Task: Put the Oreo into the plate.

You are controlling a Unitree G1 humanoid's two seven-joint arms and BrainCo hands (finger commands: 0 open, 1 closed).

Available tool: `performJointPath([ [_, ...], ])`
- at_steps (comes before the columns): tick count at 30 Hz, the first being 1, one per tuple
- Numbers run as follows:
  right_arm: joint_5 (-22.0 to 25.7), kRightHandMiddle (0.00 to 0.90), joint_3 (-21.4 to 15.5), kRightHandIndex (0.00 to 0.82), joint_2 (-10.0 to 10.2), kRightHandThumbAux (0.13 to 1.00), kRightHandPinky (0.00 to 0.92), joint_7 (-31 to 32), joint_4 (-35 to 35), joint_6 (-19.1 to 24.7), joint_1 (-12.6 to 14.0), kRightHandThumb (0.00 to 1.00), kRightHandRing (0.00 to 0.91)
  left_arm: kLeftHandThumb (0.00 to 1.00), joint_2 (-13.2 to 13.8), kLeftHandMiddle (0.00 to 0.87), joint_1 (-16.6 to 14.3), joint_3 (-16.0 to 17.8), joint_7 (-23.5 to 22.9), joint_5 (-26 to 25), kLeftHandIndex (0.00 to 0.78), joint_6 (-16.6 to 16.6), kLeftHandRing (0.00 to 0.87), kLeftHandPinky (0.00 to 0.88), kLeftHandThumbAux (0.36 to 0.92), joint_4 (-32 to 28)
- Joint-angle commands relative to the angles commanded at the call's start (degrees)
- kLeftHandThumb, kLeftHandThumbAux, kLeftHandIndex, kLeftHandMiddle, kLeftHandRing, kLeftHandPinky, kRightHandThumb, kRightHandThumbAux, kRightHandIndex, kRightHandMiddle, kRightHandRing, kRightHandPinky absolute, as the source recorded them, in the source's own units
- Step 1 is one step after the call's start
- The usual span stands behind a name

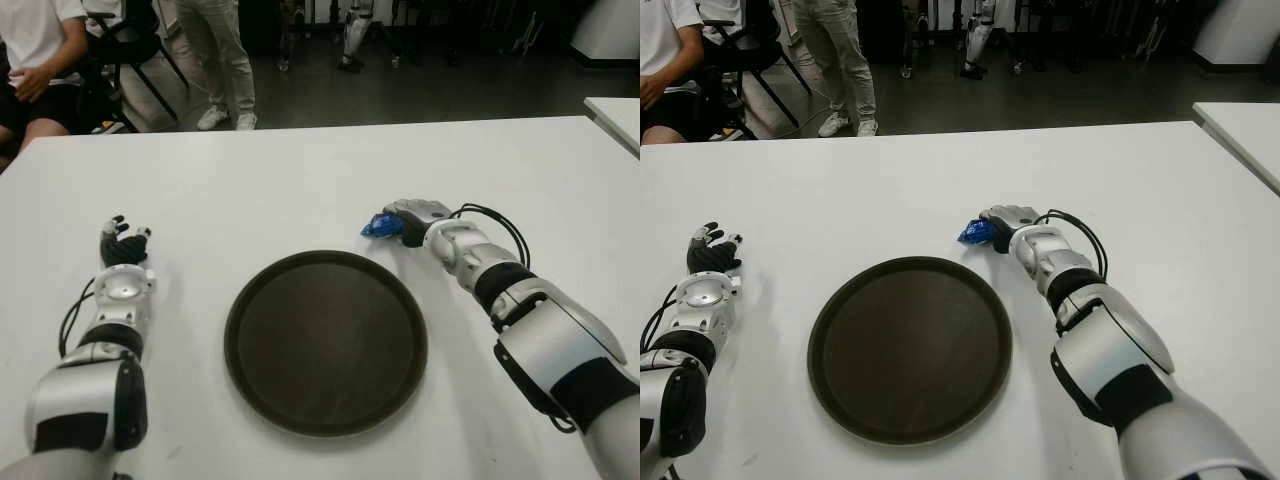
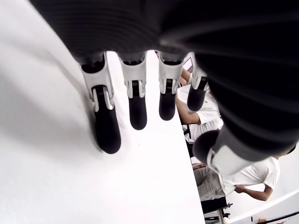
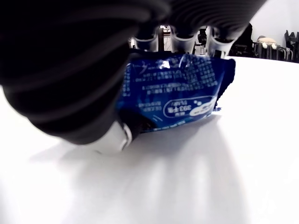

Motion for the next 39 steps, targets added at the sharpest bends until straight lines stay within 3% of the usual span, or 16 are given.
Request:
performJointPath([
  [17, 0.26, 0.072, -0.19, 0.413, 0.06, 0.729, 0.157, 0.40, -0.03, 0.14, -0.07, 0.703, 0.120, 0.177, 0.19, 0.163, -0.01, -0.49, -0.08, 0.46, 0.031, 0.51, 0.162, 0.139, 0.629, 0.12],
  [23, 0.90, 0.078, -0.95, 0.412, 0.04, 0.730, 0.163, 0.11, -0.06, 0.01, 0.05, 0.701, 0.126, 0.165, 0.33, 0.145, -0.02, -1.01, 0.06, 0.97, 0.023, 0.62, 0.135, 0.086, 0.622, 0.11],
  [39, 1.62, 0.096, -2.99, 0.412, -0.30, 0.731, 0.153, -2.48, -0.22, -0.11, -0.21, 0.699, 0.121, 0.137, 0.37, 0.143, -0.10, -1.60, 0.55, 1.24, 0.017, 1.24, 0.145, 0.110, 0.614, 0.19],
])
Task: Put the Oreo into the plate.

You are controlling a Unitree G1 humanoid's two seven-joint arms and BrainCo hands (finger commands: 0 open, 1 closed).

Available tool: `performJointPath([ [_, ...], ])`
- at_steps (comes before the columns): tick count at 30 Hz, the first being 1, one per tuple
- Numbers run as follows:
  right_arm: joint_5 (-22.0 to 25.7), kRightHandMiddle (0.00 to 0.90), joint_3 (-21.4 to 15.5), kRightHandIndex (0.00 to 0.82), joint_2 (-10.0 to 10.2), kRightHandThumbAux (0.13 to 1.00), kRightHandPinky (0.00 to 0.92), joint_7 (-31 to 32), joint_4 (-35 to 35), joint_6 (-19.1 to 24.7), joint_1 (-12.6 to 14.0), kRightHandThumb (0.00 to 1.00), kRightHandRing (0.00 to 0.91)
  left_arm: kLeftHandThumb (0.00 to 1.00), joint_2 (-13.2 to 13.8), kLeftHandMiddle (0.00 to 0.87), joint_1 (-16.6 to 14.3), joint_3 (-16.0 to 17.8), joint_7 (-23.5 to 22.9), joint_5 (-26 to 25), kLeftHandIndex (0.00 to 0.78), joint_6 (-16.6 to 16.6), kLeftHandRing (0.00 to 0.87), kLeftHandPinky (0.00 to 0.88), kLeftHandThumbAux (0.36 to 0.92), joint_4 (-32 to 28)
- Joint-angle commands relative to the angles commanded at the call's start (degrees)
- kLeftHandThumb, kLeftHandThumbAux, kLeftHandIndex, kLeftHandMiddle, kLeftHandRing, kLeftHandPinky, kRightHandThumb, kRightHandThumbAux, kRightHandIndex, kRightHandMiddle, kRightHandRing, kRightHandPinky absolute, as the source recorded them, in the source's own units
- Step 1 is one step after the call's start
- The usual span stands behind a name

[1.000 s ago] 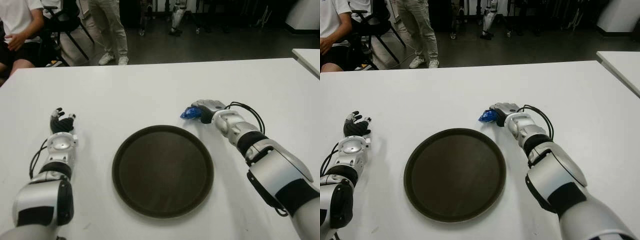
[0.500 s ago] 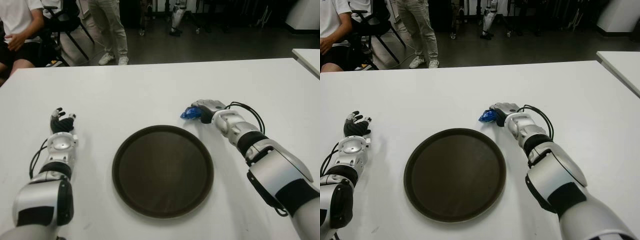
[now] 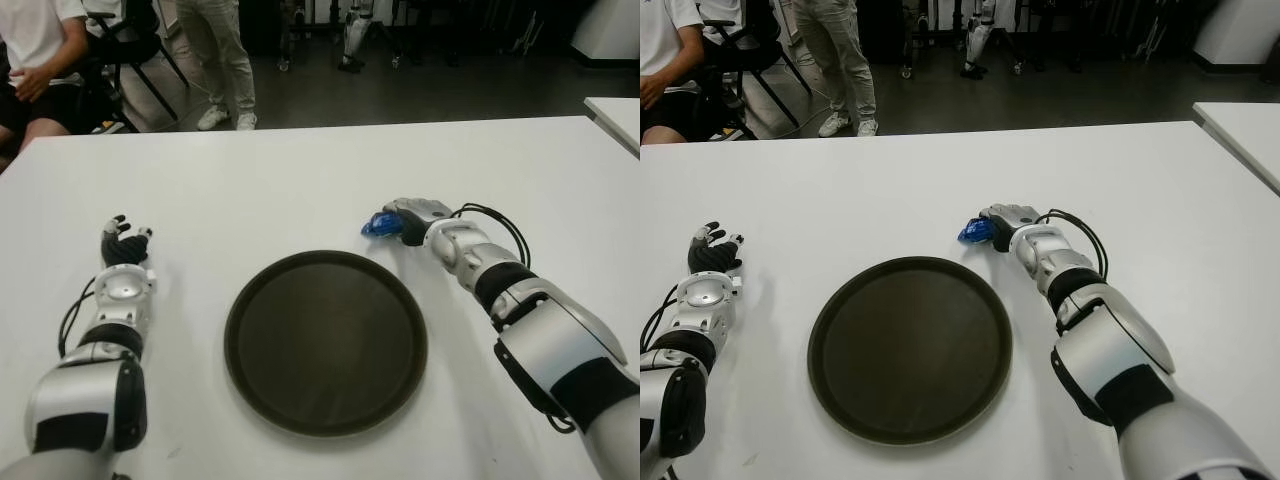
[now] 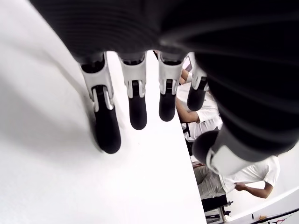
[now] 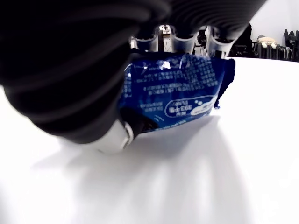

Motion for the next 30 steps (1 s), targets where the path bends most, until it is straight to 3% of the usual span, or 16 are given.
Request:
performJointPath([
  [17, 4.81, 0.053, -7.17, 0.413, -1.71, 0.730, 0.117, -7.53, -1.04, -4.06, -1.88, 0.699, 0.086, 0.173, -0.23, 0.140, 0.11, 0.63, -0.30, -0.85, 0.027, -1.03, 0.135, 0.095, 0.621, -0.21],
  [30, 7.81, 0.058, -10.99, 0.413, -2.02, 0.729, 0.122, -12.22, -1.74, -9.33, -1.41, 0.700, 0.088, 0.194, 0.03, 0.168, 0.01, 0.67, -0.90, -0.93, 0.037, -0.71, 0.169, 0.127, 0.613, 0.02],
])
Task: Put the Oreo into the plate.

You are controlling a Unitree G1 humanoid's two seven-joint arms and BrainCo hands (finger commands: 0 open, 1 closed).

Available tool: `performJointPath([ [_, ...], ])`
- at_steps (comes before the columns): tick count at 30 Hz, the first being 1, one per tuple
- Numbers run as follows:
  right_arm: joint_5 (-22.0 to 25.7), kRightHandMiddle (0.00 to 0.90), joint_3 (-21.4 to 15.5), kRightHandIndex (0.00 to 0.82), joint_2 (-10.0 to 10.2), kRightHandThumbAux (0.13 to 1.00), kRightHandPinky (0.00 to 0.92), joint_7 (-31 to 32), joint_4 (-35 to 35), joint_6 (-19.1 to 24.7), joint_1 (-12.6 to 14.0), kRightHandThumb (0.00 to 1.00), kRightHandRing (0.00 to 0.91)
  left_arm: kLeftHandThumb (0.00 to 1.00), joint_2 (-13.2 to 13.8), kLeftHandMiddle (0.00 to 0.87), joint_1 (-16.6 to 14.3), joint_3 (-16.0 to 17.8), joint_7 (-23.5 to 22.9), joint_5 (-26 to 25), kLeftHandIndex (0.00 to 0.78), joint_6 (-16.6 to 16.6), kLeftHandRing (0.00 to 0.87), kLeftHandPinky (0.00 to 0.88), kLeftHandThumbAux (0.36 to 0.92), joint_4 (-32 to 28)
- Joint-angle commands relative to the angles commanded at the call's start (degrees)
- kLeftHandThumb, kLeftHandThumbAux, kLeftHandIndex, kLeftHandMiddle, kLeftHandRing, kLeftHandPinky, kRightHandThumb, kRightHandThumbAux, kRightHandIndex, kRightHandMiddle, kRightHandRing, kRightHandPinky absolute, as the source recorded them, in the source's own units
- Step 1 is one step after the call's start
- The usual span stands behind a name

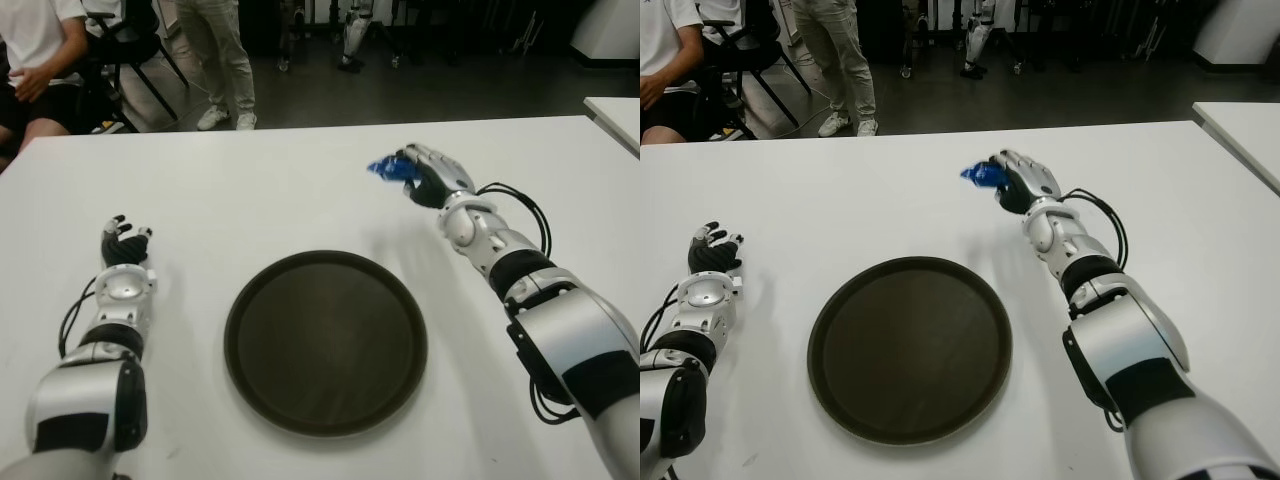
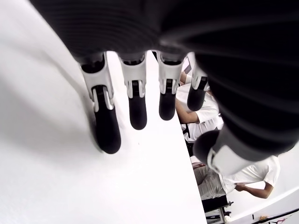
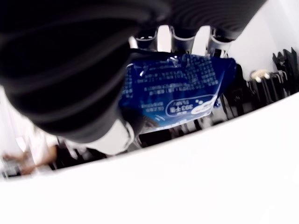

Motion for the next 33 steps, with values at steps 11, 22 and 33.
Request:
performJointPath([
  [11, 2.16, 0.075, -1.58, 0.413, 0.29, 0.727, 0.118, -2.02, -0.81, -4.53, 0.85, 0.699, 0.095, 0.161, -0.07, 0.146, 0.00, -0.20, 0.20, 0.22, 0.030, -0.18, 0.142, 0.086, 0.631, -0.15],
  [22, 3.99, 0.065, -2.51, 0.413, 0.91, 0.728, 0.105, -2.48, -1.75, -8.63, 2.12, 0.699, 0.078, 0.172, 0.07, 0.154, 0.04, -0.33, -0.20, 0.19, 0.030, -0.33, 0.153, 0.110, 0.628, -0.06],
  [33, 4.58, 0.073, -2.40, 0.413, 1.78, 0.728, 0.117, -2.44, -2.30, -11.10, 3.08, 0.698, 0.091, 0.155, -0.01, 0.143, -0.02, -0.15, -0.20, 0.05, 0.028, -0.52, 0.140, 0.096, 0.630, -0.11],
])
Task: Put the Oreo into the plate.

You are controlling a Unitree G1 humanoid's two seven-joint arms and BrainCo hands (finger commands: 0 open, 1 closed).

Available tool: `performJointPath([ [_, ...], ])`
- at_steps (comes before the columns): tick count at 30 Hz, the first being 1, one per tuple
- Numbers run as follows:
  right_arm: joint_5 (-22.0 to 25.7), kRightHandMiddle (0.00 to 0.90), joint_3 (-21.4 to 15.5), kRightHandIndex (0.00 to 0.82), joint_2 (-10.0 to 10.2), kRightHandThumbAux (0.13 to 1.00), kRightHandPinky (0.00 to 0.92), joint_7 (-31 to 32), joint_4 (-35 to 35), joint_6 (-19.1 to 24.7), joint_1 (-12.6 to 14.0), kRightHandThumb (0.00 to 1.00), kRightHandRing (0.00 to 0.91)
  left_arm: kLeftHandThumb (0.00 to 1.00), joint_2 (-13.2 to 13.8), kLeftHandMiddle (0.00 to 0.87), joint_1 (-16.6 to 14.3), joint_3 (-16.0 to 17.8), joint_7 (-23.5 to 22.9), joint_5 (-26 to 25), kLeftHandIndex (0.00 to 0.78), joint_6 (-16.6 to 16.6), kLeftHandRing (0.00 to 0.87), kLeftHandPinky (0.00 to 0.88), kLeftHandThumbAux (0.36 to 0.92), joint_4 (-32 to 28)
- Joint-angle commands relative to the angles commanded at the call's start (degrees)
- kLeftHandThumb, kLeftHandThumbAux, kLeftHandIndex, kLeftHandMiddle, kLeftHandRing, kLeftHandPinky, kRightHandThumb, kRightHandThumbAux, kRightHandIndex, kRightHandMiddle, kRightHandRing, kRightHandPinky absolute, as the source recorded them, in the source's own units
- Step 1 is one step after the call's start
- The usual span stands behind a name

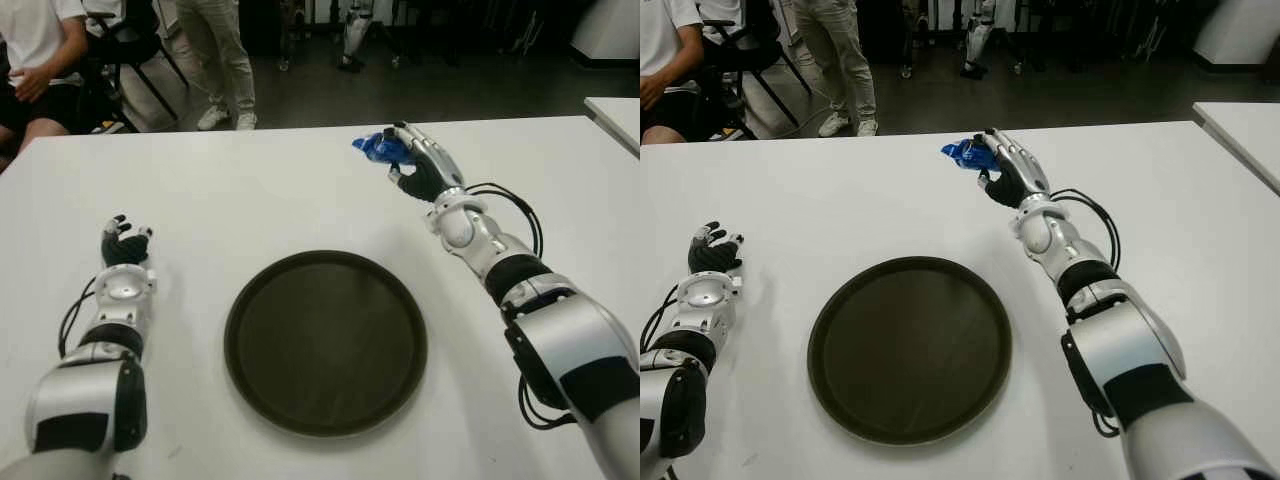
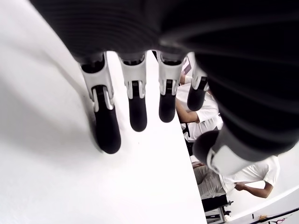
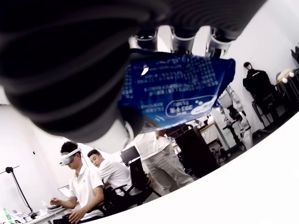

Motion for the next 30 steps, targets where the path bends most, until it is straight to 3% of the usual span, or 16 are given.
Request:
performJointPath([
  [13, 1.96, 0.069, -0.60, 0.413, 1.36, 0.727, 0.099, 2.44, -0.63, -2.68, 1.76, 0.700, 0.075, 0.171, -0.01, 0.143, -0.01, 0.29, -0.13, -0.22, 0.036, 0.13, 0.140, 0.094, 0.656, 0.09],
  [30, 2.23, 0.084, -0.74, 0.414, 2.24, 0.726, 0.070, 2.54, -2.45, -7.37, 3.64, 0.701, 0.068, 0.167, -0.25, 0.152, -0.16, 0.77, -0.43, -0.59, 0.034, 0.08, 0.145, 0.097, 0.649, -0.01],
])
